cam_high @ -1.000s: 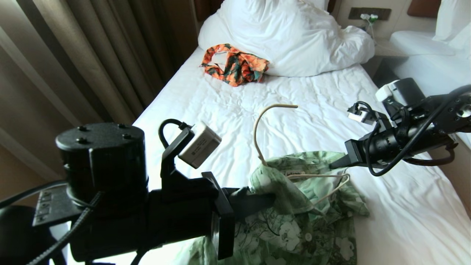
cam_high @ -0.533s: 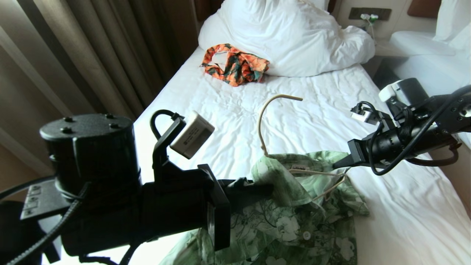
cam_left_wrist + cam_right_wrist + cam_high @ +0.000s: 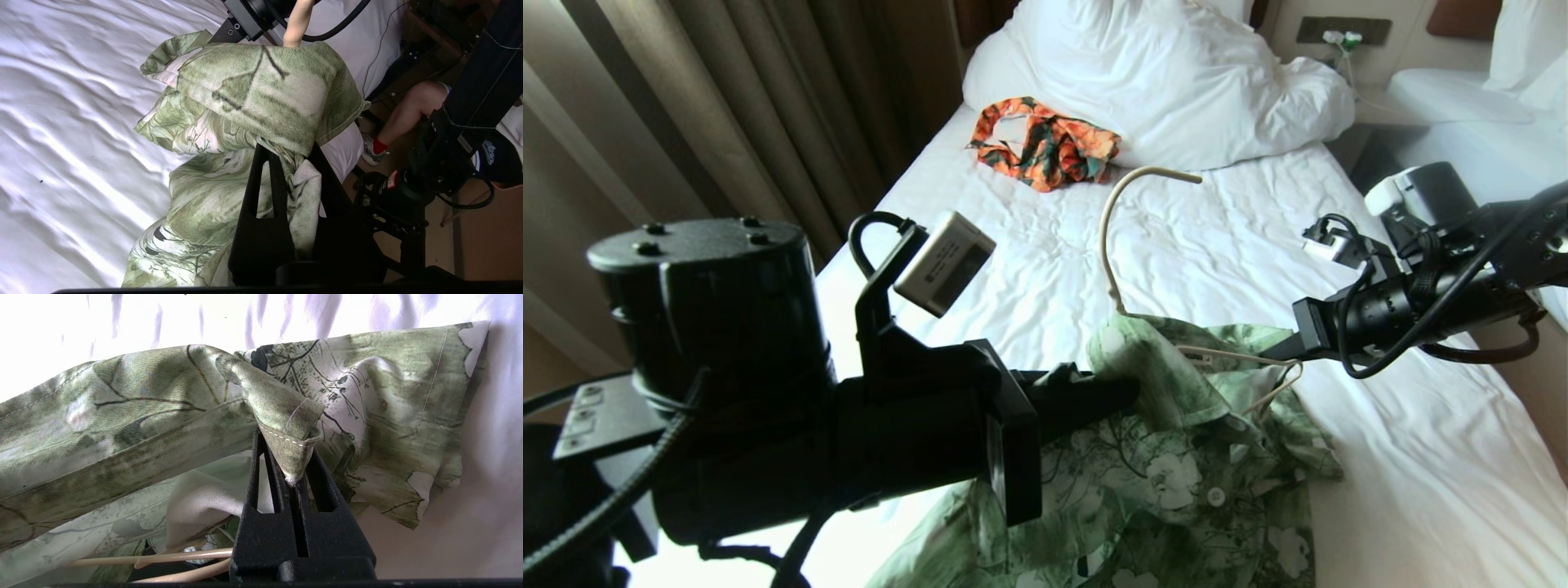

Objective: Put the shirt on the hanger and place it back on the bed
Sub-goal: Hook the other side of the shirt onto the hanger

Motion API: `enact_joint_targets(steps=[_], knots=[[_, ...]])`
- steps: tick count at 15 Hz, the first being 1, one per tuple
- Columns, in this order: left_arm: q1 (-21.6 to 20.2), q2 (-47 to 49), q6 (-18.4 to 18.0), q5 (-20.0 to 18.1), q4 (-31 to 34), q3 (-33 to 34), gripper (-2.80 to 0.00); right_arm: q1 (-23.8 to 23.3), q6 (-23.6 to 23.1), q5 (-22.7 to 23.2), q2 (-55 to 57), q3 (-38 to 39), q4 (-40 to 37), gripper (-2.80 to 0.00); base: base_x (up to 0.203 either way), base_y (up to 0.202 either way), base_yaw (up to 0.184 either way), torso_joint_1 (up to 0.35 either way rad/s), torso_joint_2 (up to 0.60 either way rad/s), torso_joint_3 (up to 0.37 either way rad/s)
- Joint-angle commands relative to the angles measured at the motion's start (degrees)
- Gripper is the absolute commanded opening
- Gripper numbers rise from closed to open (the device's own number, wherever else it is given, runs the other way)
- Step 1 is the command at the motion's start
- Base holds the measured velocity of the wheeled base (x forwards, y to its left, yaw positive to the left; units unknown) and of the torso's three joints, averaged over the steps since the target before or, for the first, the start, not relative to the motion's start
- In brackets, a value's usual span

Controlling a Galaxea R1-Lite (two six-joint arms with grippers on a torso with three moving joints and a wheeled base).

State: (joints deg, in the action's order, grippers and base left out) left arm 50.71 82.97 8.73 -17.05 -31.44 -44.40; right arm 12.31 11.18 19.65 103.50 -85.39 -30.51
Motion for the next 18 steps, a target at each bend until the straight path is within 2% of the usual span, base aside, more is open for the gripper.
enact_joint_targets(steps=[1, 6, 10, 13, 15, 17, 18], knots=[[-0.3, -0.1, 0.1, 0.0, -0.2, -0.2, -2.8, 0.0, 0.1, 0.1, 0.2, -0.3, -0.2, -2.8, 0.0, 0.0, 0.0, 0.0, 0.0, 0.0], [-1.8, -1.0, -0.2, 0.3, -0.1, -1.7, -2.8, 0.4, 1.5, 0.9, 0.4, -0.6, -0.2, -2.8, 0.0, 0.0, 0.0, 0.0, 0.0, 0.0], [-2.9, -2.4, -0.4, 0.5, 4.2, -4.4, -2.8, 0.3, 4.5, 3.2, 0.7, -0.6, -0.2, -2.8, 0.0, 0.0, 0.0, 0.0, 0.0, 0.0], [-3.4, -2.5, -0.6, 0.5, 4.3, -4.5, -2.8, 0.2, 4.7, 3.2, 0.4, -1.0, -0.2, -2.8, 0.0, 0.0, 0.0, 0.0, 0.0, 0.0], [-3.3, -2.7, -0.6, 0.5, 4.4, -4.6, -2.8, 0.1, 7.7, 3.6, 0.5, -2.3, 0.0, -2.8, 0.0, 0.0, 0.0, 0.0, 0.0, 0.0], [-3.4, -2.7, -0.5, 0.5, 4.4, -4.6, -2.8, -0.7, 9.3, 7.6, 0.6, -2.6, -0.2, -2.8, 0.0, 0.0, 0.0, 0.0, 0.0, 0.0], [-3.6, -2.8, -0.5, 0.5, 4.4, -4.6, -2.8, -0.9, 9.3, 7.9, 0.7, -2.4, -0.2, -2.8, 0.0, 0.0, 0.0, 0.0, 0.0, 0.0]])
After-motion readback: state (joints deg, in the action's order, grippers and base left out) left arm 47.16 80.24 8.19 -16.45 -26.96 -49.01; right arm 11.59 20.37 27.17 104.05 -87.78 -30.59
